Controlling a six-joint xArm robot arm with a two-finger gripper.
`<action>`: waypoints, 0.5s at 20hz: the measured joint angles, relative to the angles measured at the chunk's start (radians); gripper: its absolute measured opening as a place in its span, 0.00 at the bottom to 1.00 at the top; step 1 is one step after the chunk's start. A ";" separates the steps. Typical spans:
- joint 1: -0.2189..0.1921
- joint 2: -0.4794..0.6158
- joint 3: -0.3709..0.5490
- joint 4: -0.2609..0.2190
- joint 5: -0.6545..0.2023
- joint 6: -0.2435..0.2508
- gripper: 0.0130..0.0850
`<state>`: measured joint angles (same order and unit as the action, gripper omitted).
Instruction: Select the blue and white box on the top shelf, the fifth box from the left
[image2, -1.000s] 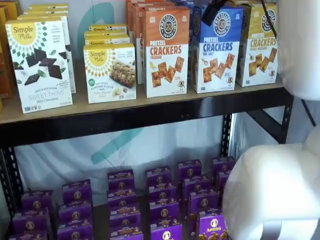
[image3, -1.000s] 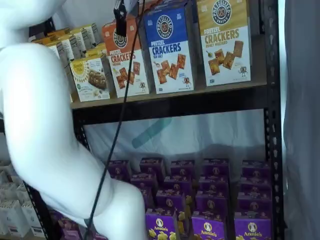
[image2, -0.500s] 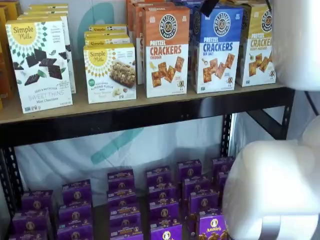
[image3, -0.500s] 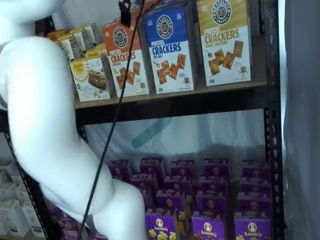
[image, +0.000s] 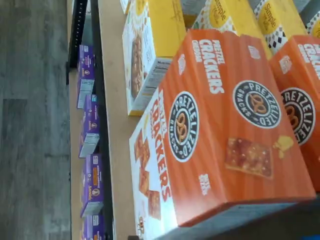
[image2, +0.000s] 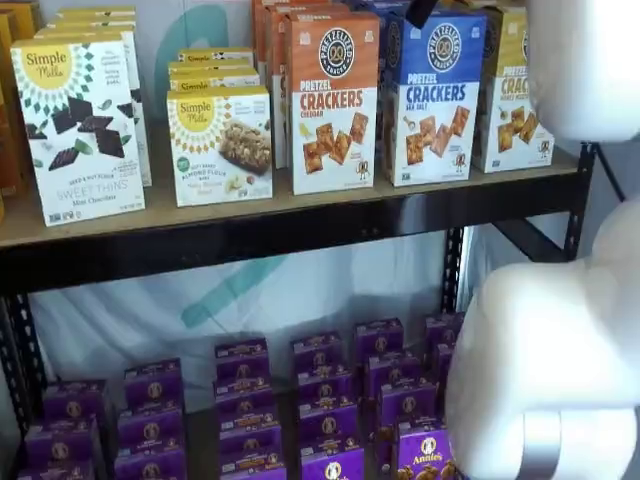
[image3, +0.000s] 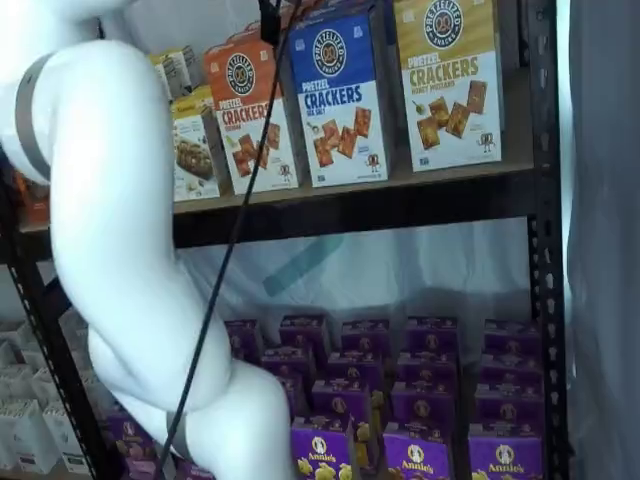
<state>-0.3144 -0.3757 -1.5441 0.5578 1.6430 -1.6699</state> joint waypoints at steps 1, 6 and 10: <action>0.000 0.008 -0.007 -0.002 0.000 -0.001 1.00; 0.007 0.046 -0.034 -0.025 -0.009 -0.011 1.00; 0.009 0.076 -0.054 -0.044 -0.012 -0.021 1.00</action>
<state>-0.3050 -0.2995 -1.5978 0.5141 1.6305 -1.6913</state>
